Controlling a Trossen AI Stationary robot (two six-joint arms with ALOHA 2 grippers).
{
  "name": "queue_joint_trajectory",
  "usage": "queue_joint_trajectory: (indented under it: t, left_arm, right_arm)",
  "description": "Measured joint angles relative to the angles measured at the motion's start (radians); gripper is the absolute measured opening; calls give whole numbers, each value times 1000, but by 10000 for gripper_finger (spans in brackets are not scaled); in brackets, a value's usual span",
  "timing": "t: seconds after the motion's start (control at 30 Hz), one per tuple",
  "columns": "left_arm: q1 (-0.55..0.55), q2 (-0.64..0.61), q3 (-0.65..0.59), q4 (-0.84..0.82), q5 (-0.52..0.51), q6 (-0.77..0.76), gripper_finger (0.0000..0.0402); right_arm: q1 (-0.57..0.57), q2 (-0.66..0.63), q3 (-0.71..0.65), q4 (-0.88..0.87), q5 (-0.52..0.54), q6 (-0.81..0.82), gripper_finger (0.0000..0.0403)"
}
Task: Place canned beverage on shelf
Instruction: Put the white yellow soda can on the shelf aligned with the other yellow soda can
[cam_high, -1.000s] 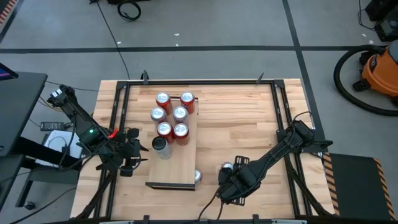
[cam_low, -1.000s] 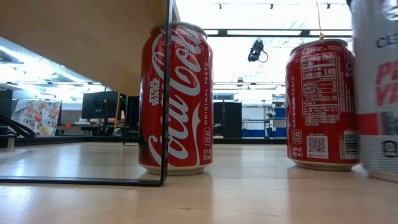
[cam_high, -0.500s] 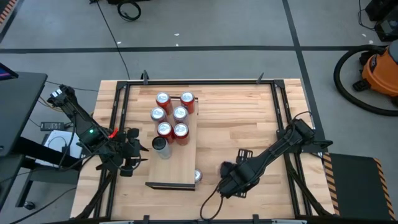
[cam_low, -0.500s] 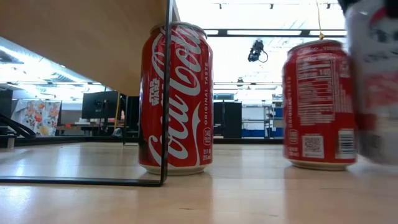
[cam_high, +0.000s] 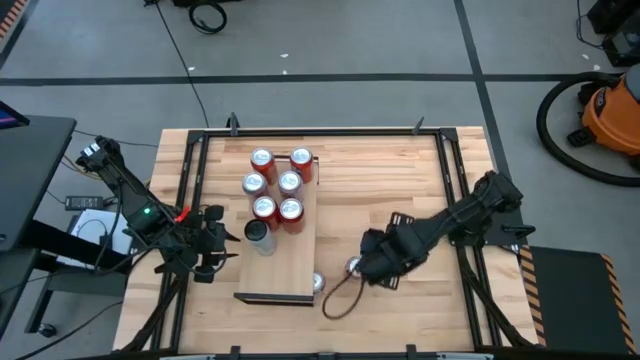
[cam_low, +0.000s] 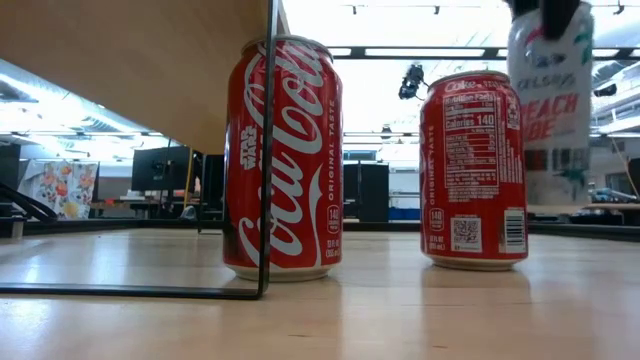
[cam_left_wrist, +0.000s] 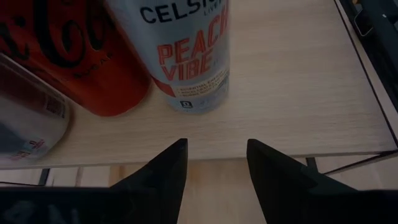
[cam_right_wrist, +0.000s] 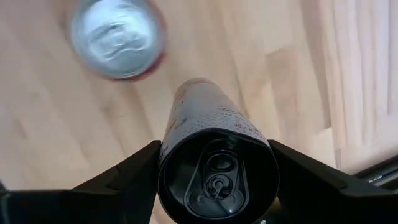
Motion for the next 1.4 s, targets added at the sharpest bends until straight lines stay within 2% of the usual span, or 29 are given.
queue_joint_trajectory:
  t: [0.23,0.43,0.63,1.13,1.4]
  left_arm:
    - [0,0,0,0,-7,0,178]
    - [0,0,0,0,-8,0,178]
    - [0,0,0,0,-7,0,178]
    - [0,0,0,0,-7,3,178]
    - [0,0,0,0,-6,4,178]
  right_arm:
    - [-148,-19,-67,72,-14,-8,276]
    - [-278,-19,-95,202,-81,-13,280]
    - [-359,-19,-97,279,-90,-36,280]
    - [-370,38,-89,351,-107,-109,284]
    - [-362,49,-99,373,-85,-143,330]
